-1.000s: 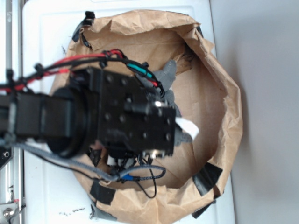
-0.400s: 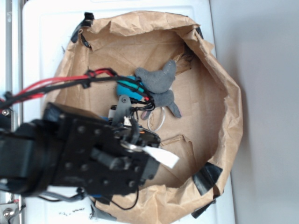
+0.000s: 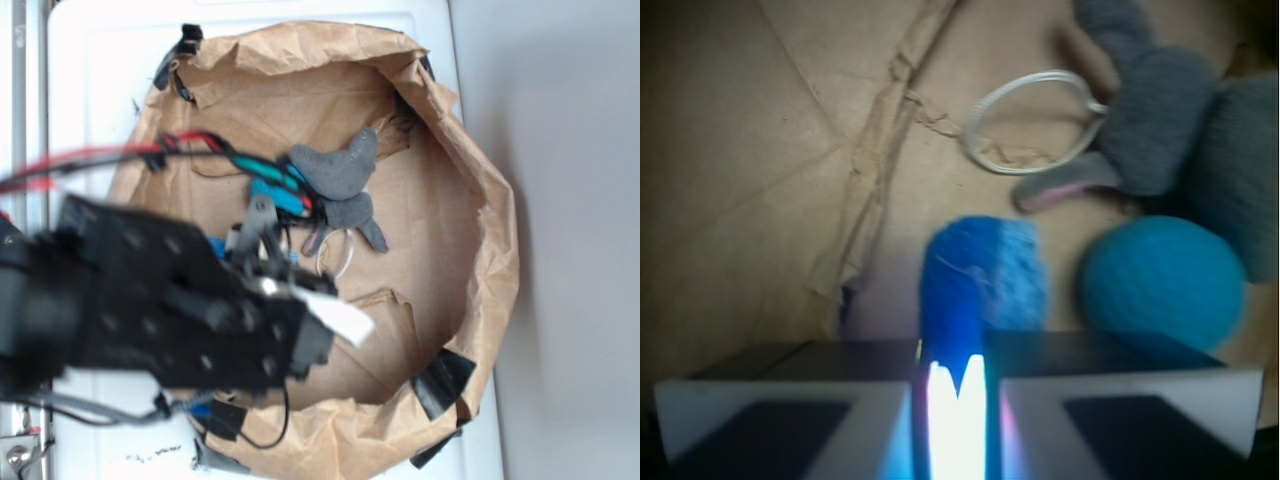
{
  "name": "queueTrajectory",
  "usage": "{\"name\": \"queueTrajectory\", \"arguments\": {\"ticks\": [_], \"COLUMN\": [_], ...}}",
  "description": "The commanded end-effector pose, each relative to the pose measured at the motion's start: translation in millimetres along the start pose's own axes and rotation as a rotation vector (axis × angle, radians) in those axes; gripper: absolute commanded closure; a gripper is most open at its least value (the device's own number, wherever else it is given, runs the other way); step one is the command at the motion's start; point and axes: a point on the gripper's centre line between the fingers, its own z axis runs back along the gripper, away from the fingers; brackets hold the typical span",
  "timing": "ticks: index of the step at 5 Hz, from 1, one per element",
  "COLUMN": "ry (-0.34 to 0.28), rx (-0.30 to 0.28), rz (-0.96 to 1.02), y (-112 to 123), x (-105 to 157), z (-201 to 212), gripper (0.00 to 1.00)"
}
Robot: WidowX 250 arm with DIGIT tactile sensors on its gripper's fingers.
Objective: Grab the blue sponge.
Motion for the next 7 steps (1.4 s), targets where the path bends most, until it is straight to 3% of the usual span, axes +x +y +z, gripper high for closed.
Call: {"name": "queueTrajectory", "arguments": {"ticks": [1,2,3,5,7], "ry": [-0.091,-0.063,-0.068,0.018,0.116], "rx": [-0.108,-0.101,-0.073,-0.043,-0.002], "rz": [0.056,0.059,0.057,0.063,0.040], "y": [20,18,9,5,-17], "x": [5,3,1,14,29], "z": [39,30,16,-23,-42], "gripper": [1.00,0.00,0.00,0.00,0.00]}}
